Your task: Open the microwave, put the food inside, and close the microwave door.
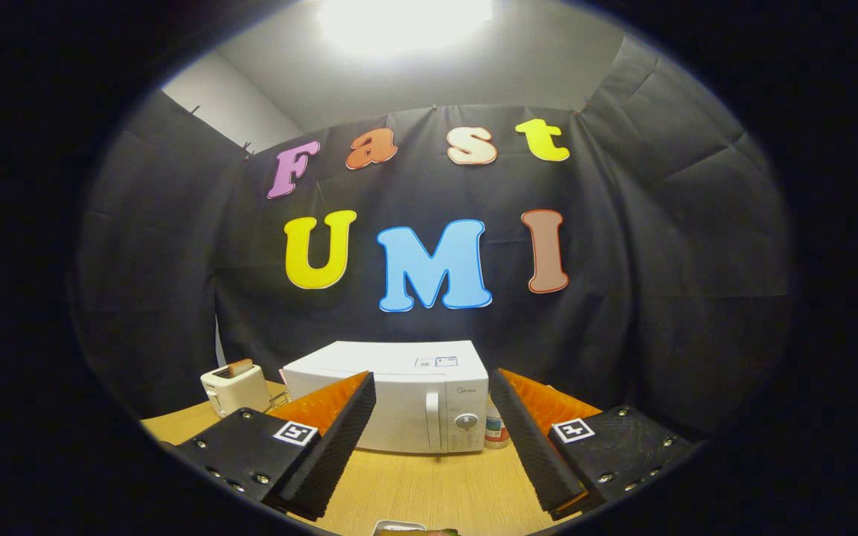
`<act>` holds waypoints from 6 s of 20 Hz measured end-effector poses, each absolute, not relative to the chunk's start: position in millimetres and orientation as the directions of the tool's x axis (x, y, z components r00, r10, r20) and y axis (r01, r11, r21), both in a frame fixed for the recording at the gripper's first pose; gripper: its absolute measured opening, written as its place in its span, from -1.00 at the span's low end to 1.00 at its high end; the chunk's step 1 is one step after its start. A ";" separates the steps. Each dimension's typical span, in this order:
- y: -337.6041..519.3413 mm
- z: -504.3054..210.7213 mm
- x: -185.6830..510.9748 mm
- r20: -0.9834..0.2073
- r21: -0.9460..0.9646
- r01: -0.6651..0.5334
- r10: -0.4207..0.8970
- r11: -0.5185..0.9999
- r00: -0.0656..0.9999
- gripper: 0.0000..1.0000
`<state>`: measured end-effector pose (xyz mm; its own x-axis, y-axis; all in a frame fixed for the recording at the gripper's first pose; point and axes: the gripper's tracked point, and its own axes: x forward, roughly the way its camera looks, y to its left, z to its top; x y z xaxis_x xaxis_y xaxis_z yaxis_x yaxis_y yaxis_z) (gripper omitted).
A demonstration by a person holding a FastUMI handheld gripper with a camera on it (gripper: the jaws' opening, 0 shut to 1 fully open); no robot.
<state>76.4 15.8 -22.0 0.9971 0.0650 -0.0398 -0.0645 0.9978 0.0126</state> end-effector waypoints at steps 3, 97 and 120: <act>16.8 -35.4 103.4 -0.072 0.030 -0.073 0.075 0.997 0.995 0.97; 299.2 -166.4 -69.8 -0.488 0.155 -0.580 0.572 0.800 0.659 -0.31; 41.4 -145.8 -21.6 -0.528 0.420 -0.230 0.442 0.878 0.725 0.96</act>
<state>-21.6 41.4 -145.8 0.7248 0.4424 -0.5281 -0.2298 0.8779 0.4201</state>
